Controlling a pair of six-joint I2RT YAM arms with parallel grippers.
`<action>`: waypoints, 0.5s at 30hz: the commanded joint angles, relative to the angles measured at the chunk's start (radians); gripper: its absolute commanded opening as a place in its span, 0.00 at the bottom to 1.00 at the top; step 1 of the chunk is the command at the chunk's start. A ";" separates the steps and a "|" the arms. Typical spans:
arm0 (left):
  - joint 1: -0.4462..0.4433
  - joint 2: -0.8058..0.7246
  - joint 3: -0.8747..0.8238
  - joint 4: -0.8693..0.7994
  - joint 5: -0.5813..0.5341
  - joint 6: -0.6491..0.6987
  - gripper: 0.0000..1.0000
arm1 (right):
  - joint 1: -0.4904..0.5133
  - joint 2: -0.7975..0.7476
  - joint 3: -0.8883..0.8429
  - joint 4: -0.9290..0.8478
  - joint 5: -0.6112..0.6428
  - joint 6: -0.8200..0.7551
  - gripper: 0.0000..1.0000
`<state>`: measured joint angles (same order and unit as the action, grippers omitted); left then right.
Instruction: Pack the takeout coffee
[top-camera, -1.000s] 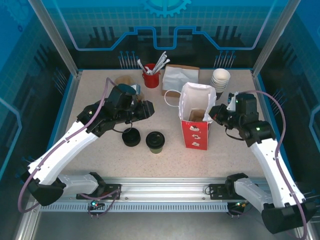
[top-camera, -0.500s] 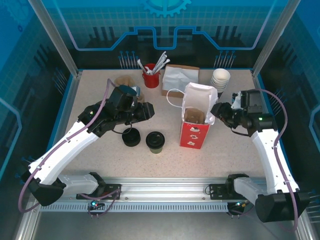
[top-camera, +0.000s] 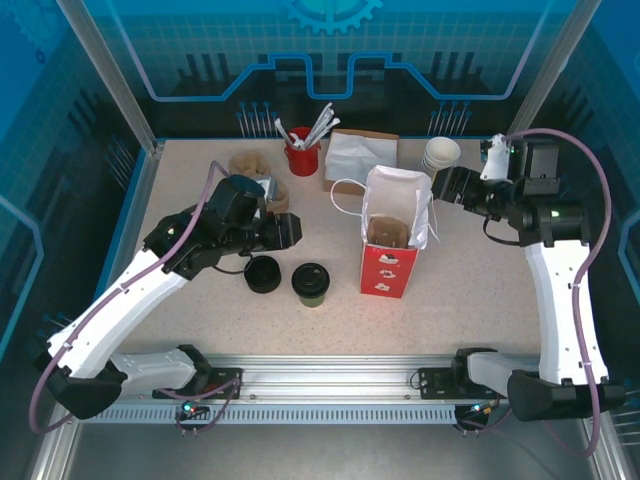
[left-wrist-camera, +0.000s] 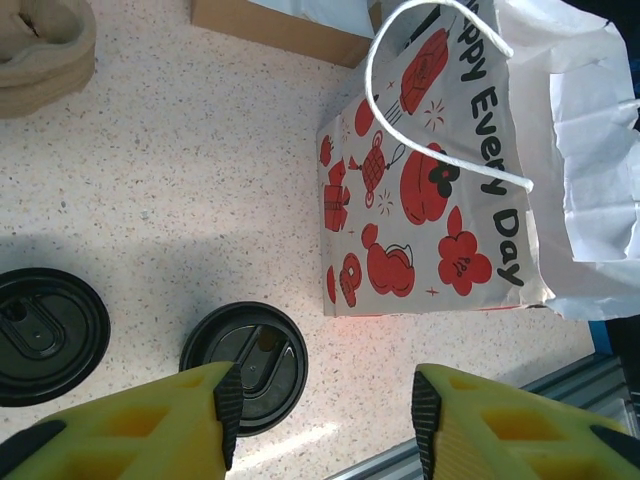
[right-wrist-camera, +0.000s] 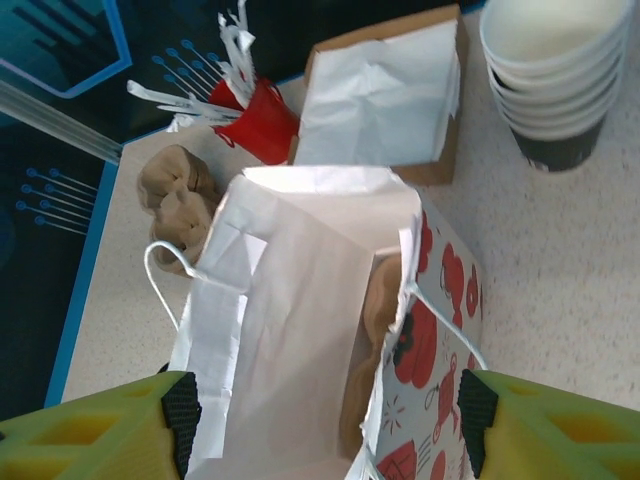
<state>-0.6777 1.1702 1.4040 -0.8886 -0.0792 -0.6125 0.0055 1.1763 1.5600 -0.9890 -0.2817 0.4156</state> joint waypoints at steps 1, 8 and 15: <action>-0.015 -0.038 -0.029 -0.003 -0.014 0.088 0.51 | -0.012 0.039 0.042 0.020 -0.097 -0.134 0.71; -0.119 -0.052 -0.153 0.092 -0.078 0.140 0.60 | -0.013 0.101 0.065 0.019 -0.162 -0.260 0.70; -0.198 0.025 -0.239 0.148 -0.150 0.156 0.80 | -0.020 0.089 0.037 0.013 -0.154 -0.283 0.70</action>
<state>-0.8570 1.1690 1.1896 -0.7834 -0.1722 -0.4824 0.0051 1.2877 1.5974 -0.9710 -0.4099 0.1699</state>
